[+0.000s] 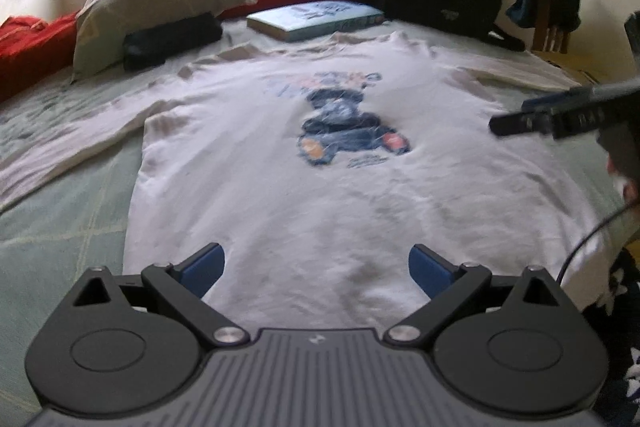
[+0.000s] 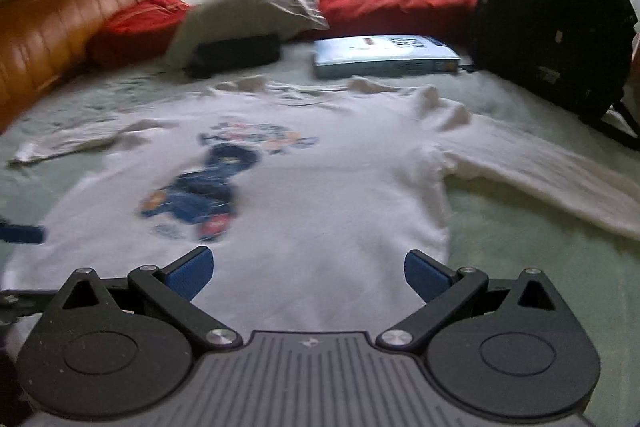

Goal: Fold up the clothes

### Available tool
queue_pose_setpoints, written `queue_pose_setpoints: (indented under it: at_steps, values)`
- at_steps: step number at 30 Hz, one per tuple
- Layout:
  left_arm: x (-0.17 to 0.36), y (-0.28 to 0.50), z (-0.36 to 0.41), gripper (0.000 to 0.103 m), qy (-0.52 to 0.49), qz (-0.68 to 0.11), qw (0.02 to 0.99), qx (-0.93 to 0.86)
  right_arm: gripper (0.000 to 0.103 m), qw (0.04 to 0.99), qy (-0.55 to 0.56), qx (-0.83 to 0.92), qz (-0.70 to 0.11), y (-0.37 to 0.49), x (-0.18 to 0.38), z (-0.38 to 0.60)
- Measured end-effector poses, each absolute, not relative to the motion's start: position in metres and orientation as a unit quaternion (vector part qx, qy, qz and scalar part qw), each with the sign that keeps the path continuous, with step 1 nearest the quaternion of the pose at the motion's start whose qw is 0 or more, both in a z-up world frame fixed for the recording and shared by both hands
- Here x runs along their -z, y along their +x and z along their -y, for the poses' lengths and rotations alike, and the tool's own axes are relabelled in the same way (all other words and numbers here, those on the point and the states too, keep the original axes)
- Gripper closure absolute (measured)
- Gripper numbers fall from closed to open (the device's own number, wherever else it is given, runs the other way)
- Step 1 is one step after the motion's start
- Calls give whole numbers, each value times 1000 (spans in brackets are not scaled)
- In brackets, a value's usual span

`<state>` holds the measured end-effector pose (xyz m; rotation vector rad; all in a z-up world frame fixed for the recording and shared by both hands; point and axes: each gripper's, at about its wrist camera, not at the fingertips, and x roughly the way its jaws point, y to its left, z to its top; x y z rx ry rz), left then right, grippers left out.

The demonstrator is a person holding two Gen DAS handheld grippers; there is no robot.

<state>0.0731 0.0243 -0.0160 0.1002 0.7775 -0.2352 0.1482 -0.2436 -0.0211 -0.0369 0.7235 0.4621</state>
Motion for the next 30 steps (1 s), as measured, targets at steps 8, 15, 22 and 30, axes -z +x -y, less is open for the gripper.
queue_pose_setpoints:
  at_steps: [8,15,22,30]
  values:
    - [36,67,-18,4,63,-419,898,116,0,902,-33,-189,-387,91,49,231]
    - [42,59,-17,2,70,-416,901,104,0,908,-25,-188,-374,50,46,235]
    - [35,38,-24,2,71,-434,892,104,0,907,-51,-160,-386,48,66,229]
    - [17,49,-1,2,93,-400,904,117,0,914,-55,-159,-370,42,71,230]
